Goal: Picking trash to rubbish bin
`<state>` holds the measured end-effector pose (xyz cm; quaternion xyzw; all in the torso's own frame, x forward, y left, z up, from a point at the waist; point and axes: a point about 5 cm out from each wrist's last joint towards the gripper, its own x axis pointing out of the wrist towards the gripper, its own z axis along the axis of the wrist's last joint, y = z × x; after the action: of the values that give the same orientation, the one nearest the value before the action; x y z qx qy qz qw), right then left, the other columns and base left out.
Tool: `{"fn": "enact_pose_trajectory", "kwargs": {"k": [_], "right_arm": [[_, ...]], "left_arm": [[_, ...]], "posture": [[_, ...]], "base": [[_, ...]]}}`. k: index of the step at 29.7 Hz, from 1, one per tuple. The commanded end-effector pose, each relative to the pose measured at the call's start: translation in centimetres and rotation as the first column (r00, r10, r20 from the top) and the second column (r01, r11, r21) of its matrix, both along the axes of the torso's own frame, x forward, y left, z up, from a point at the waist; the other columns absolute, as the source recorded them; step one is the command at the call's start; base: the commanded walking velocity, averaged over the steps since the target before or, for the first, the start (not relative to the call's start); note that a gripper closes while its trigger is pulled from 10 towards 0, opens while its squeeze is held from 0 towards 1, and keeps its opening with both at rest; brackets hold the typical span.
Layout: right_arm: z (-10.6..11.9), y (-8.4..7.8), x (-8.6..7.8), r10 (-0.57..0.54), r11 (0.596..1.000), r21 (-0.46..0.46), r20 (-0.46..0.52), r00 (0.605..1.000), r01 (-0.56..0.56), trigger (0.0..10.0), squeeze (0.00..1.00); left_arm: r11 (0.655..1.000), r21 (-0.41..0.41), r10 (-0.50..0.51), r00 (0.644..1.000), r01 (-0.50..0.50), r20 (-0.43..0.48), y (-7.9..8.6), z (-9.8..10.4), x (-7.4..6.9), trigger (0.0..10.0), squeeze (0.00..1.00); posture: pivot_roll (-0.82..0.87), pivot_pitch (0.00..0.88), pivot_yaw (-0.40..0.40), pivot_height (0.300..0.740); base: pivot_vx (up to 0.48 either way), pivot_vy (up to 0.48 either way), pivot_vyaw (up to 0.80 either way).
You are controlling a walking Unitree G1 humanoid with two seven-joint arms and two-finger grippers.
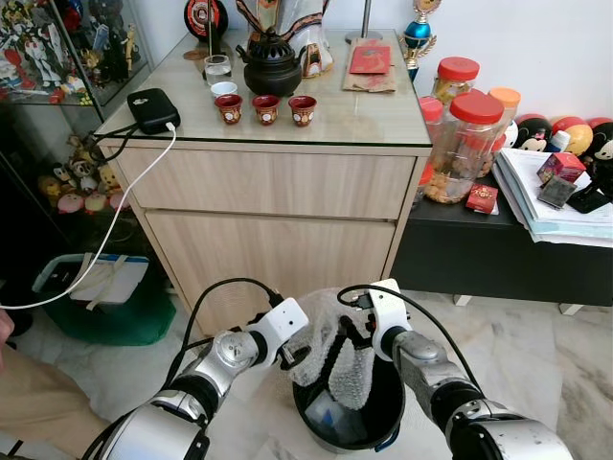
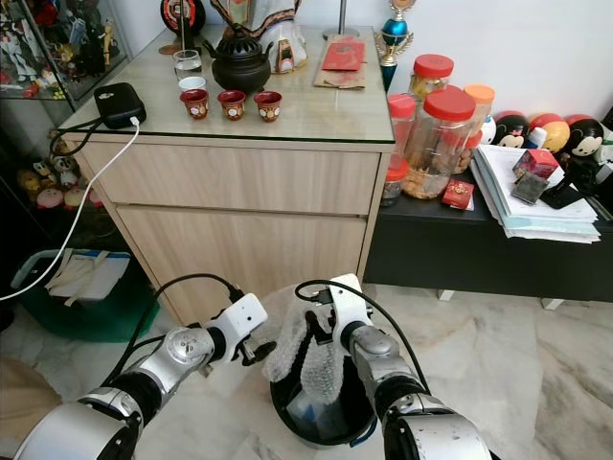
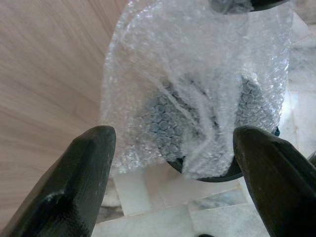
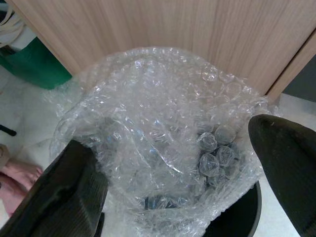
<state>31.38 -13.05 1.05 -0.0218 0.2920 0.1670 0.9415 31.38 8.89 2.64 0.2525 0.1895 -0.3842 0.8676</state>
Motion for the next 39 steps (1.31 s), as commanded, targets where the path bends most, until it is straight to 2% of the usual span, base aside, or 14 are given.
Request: {"fn": "enact_pose_trajectory", "kwargs": {"k": [1,3,7,17,27,35,36,37,38,39], "right_arm": [[0.3,-0.1,0.2,0.002,1.000,0.008,0.023,1.000,-0.002,10.0,0.00],[0.3,-0.1,0.2,0.004,1.000,0.009,0.023,1.000,-0.004,10.0,0.00],[0.5,0.3,0.2,0.060,0.997,0.039,0.034,0.998,-0.061,10.0,0.00],[1.4,1.4,0.7,0.120,0.991,0.059,0.069,0.990,-0.124,10.0,0.00],[2.4,1.9,1.4,0.164,0.982,0.072,0.111,0.980,-0.172,10.0,0.00],[2.8,1.9,1.6,0.182,0.978,0.080,0.129,0.975,-0.193,10.0,0.00],[2.8,1.9,1.6,0.181,0.978,0.079,0.128,0.975,-0.192,10.0,0.00],[2.7,1.8,1.6,0.179,0.979,0.080,0.127,0.976,-0.189,10.0,0.00],[2.7,1.8,1.6,0.179,0.979,0.080,0.127,0.976,-0.189,10.0,0.00],[2.7,1.8,1.5,0.177,0.979,0.078,0.125,0.976,-0.188,10.0,0.00]], "left_arm": [[1.000,0.023,0.002,1.000,-0.002,0.002,0.3,-0.1,0.1,10.0,0.00],[1.000,0.024,0.003,1.000,-0.003,0.004,0.3,-0.1,0.1,10.0,0.00],[0.997,-0.075,-0.024,1.000,0.024,0.012,-0.7,0.9,0.4,10.0,0.00],[0.988,-0.117,-0.102,0.994,0.105,0.028,-1.7,1.6,0.4,10.0,0.00],[0.989,-0.084,-0.126,0.992,0.126,-0.004,-1.2,0.7,-0.3,10.0,0.00],[0.997,0.005,-0.080,0.997,0.080,0.017,-0.6,0.4,0.0,10.0,0.00],[0.998,0.007,-0.061,0.998,0.060,0.027,-0.5,0.5,0.2,5.0,0.00],[0.999,0.009,-0.051,0.998,0.051,0.034,-0.4,0.6,0.3,0.5,0.00],[0.999,0.009,-0.051,0.998,0.051,0.034,-0.4,0.6,0.3,0.5,0.00],[0.999,0.017,-0.043,0.998,0.043,0.041,-0.3,0.6,0.4,0.0,0.00]], "posture": [[0.00,0.060,-0.031,0.740],[0.00,0.060,-0.031,0.740],[0.00,0.062,-0.033,0.740],[0.00,0.062,-0.032,0.740],[0.00,0.064,-0.031,0.740],[0.00,0.064,-0.033,0.740],[-0.01,0.063,-0.034,0.740],[-0.01,0.063,-0.034,0.740],[-0.01,0.063,-0.034,0.740],[-0.01,0.063,-0.036,0.740]], "base": [[0.000,0.000,0.00],[0.000,0.000,0.00],[0.000,0.000,0.00],[0.000,0.000,0.00],[0.000,0.000,0.00],[0.000,0.000,0.00],[0.000,0.000,0.00],[0.000,0.000,0.00],[0.000,0.000,0.00],[0.000,0.000,0.00]]}}
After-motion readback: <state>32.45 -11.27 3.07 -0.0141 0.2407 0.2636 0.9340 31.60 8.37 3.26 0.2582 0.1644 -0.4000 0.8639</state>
